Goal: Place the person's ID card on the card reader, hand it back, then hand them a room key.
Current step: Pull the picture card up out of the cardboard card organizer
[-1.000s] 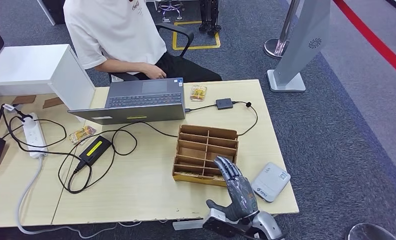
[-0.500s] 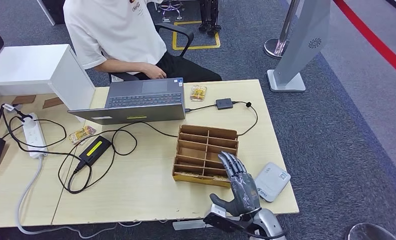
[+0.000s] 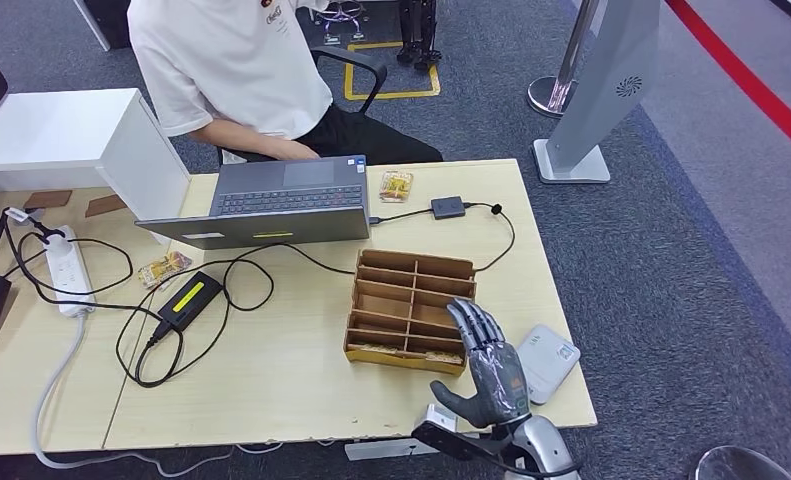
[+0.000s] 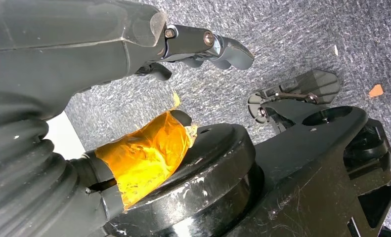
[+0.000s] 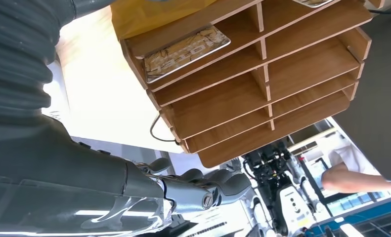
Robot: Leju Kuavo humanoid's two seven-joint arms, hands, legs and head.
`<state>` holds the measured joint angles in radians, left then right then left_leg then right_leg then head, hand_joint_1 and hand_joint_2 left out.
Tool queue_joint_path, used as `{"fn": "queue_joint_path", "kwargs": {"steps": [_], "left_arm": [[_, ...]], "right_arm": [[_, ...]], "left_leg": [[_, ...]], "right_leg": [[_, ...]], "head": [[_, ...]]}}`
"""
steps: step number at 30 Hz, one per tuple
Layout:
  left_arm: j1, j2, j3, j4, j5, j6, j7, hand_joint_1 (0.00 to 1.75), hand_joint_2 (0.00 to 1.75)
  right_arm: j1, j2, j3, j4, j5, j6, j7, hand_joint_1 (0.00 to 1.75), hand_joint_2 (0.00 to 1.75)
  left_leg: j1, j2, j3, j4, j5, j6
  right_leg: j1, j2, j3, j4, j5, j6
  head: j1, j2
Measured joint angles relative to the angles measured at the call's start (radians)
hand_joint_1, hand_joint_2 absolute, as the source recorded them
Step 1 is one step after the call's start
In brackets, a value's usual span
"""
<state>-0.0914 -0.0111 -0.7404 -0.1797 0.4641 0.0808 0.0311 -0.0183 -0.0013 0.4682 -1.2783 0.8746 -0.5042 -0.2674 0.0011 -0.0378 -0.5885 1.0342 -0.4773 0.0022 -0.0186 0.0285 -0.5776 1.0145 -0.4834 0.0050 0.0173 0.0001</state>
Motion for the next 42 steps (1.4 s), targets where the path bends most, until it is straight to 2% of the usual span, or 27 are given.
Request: {"fn": "queue_joint_path", "kwargs": {"steps": [42], "left_arm": [[-0.008, -0.002, -0.016, 0.0, -0.002, 0.0, 0.012, 0.0, 1.75]], "right_arm": [[-0.004, 0.027, 0.039, 0.087, -0.017, 0.0, -0.017, 0.0, 1.75]], "left_leg": [[0.0, 0.0, 0.0, 0.0, 0.0, 0.0]], "right_leg": [[0.0, 0.0, 0.0, 0.0, 0.0, 0.0]], "head": [[0.0, 0.0]]}}
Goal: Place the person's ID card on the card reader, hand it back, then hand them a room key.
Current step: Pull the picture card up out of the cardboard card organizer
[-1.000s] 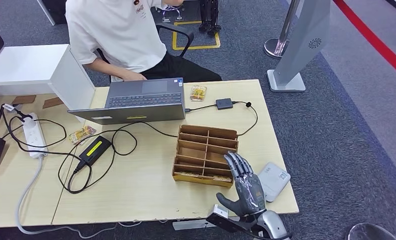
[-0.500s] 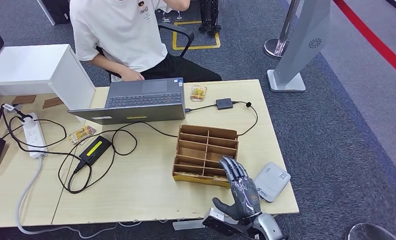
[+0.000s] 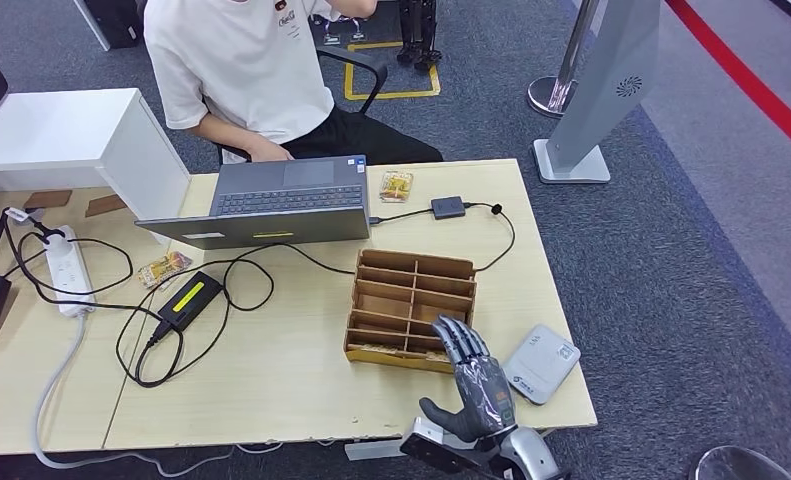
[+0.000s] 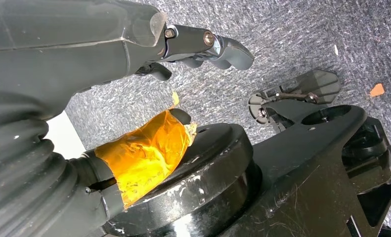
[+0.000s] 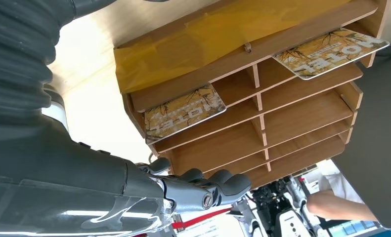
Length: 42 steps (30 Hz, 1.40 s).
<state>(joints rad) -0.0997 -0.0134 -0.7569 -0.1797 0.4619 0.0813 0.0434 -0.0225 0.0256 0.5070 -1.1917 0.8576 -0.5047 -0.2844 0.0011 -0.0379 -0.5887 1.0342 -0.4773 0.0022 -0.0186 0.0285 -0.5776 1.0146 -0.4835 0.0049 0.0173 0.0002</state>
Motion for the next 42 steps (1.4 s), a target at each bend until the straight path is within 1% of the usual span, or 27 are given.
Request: {"fn": "queue_joint_path", "kwargs": {"steps": [15, 26, 30, 42], "left_arm": [[-0.004, -0.001, -0.005, 0.0, -0.003, -0.001, 0.005, 0.0, 1.75], [-0.006, -0.001, -0.007, 0.0, -0.004, -0.002, 0.007, 0.0, 1.75], [-0.007, -0.001, -0.008, 0.0, -0.004, -0.003, 0.007, 0.0, 1.75], [-0.008, -0.001, -0.008, 0.0, -0.002, -0.004, 0.007, 0.0, 1.75]], "right_arm": [[-0.019, 0.022, 0.022, 0.016, -0.005, 0.002, -0.006, 0.0, 1.75], [-0.024, 0.024, 0.025, 0.024, -0.016, 0.003, -0.006, 0.01, 1.75], [-0.026, 0.024, 0.027, 0.028, -0.022, 0.004, -0.006, 1.75, 1.75], [-0.04, 0.024, 0.031, 0.033, -0.049, 0.008, -0.012, 1.75, 1.75]], "left_leg": [[0.0, 0.0, 0.0, 0.0, 0.0, 0.0], [0.0, 0.0, 0.0, 0.0, 0.0, 0.0], [0.0, 0.0, 0.0, 0.0, 0.0, 0.0], [0.0, 0.0, 0.001, 0.0, 0.0, 0.0]], "right_leg": [[0.0, 0.0, 0.0, 0.0, 0.0, 0.0], [0.0, 0.0, 0.0, 0.0, 0.0, 0.0], [0.0, 0.0, 0.0, 0.0, 0.0, 0.0], [0.0, 0.0, 0.001, 0.0, 0.0, 0.0]], "head": [[0.0, 0.0], [0.0, 0.0], [0.0, 0.0], [0.0, 0.0]]}}
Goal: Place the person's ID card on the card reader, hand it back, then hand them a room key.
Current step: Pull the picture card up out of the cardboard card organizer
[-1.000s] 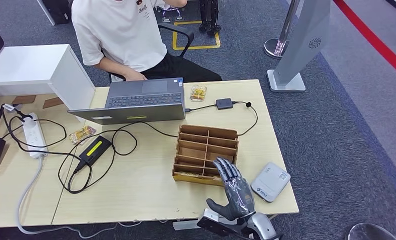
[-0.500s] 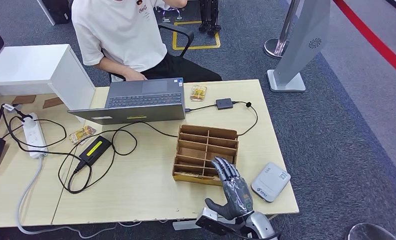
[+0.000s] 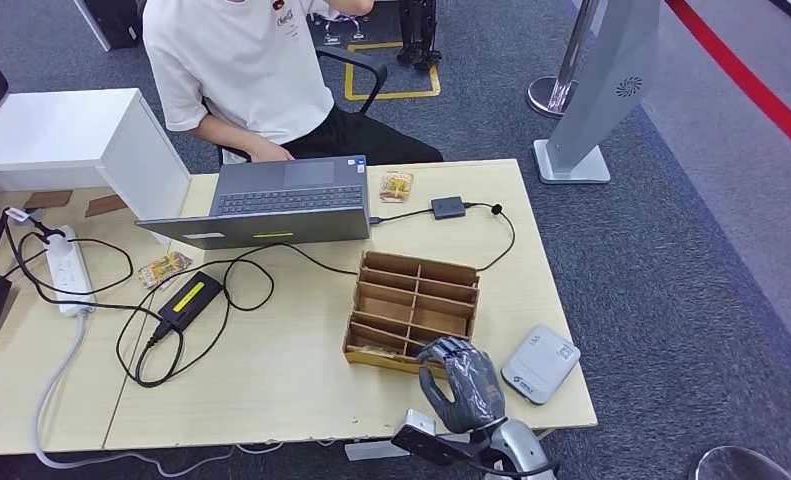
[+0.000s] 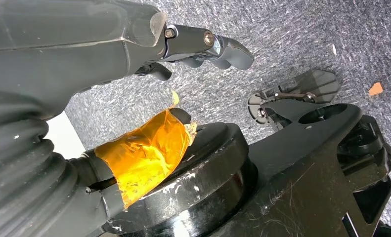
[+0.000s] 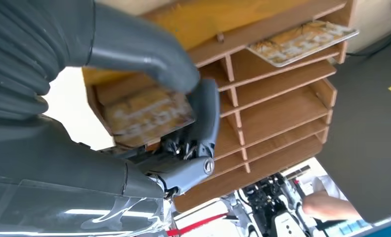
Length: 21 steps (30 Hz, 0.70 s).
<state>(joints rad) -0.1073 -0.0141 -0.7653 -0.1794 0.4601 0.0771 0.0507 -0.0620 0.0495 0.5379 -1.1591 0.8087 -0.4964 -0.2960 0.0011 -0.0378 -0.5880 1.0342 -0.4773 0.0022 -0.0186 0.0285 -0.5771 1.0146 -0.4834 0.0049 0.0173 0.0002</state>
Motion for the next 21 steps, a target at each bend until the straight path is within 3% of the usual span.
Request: {"fn": "queue_joint_path", "kwargs": {"steps": [21], "left_arm": [[-0.002, 0.0, -0.016, 0.0, 0.0, 0.03, -0.002, 0.0, 1.75]], "right_arm": [[-0.005, 0.0, 0.0, -0.003, -0.025, -0.006, -0.005, 1.75, 1.75]], "left_leg": [[0.0, 0.0, 0.003, 0.0, 0.0, 0.0]], "right_leg": [[0.0, 0.0, 0.002, 0.0, 0.0, 0.0]], "head": [[0.0, 0.0]]}}
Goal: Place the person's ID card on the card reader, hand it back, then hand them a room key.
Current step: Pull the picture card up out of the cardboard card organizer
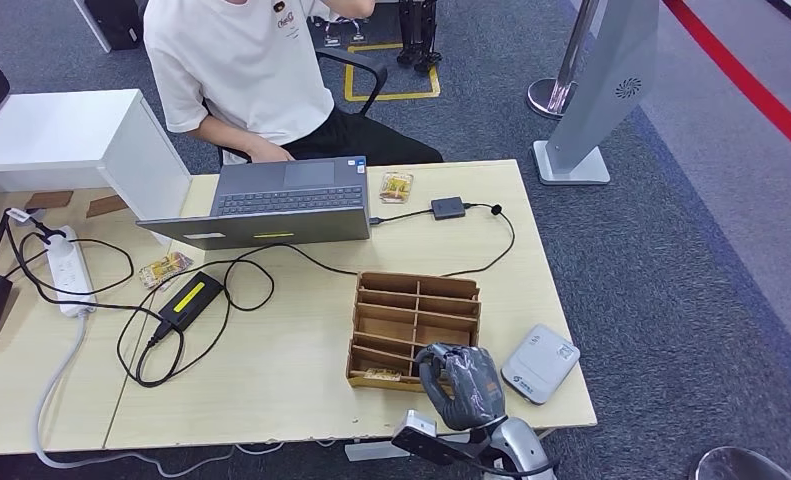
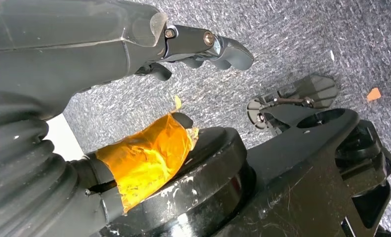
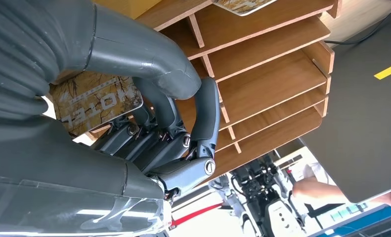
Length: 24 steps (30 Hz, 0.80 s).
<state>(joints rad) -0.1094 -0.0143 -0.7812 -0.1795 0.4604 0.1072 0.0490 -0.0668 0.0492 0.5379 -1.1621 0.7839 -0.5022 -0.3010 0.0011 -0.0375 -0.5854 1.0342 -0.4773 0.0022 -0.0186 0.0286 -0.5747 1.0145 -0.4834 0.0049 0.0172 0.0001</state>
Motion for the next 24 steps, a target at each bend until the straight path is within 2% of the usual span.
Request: {"fn": "queue_joint_path", "kwargs": {"steps": [15, 24], "left_arm": [[-0.003, 0.001, -0.01, 0.0, -0.003, -0.003, 0.017, 0.0, 1.75], [-0.01, 0.001, -0.027, 0.0, -0.014, -0.008, 0.023, 0.0, 1.75]], "right_arm": [[-0.004, 0.0, -0.008, -0.011, -0.001, -0.012, -0.001, 1.75, 1.75], [-0.06, -0.006, -0.044, -0.073, 0.002, -0.013, 0.009, 1.75, 1.75]], "left_leg": [[0.0, 0.0, 0.0, 0.0, 0.0, 0.0], [0.0, 0.0, 0.0, 0.0, 0.0, 0.0]], "right_leg": [[0.0, 0.0, 0.0, 0.0, 0.0, 0.0], [0.0, 0.0, 0.0, 0.0, 0.0, 0.0]], "head": [[0.0, 0.0], [0.0, 0.0]]}}
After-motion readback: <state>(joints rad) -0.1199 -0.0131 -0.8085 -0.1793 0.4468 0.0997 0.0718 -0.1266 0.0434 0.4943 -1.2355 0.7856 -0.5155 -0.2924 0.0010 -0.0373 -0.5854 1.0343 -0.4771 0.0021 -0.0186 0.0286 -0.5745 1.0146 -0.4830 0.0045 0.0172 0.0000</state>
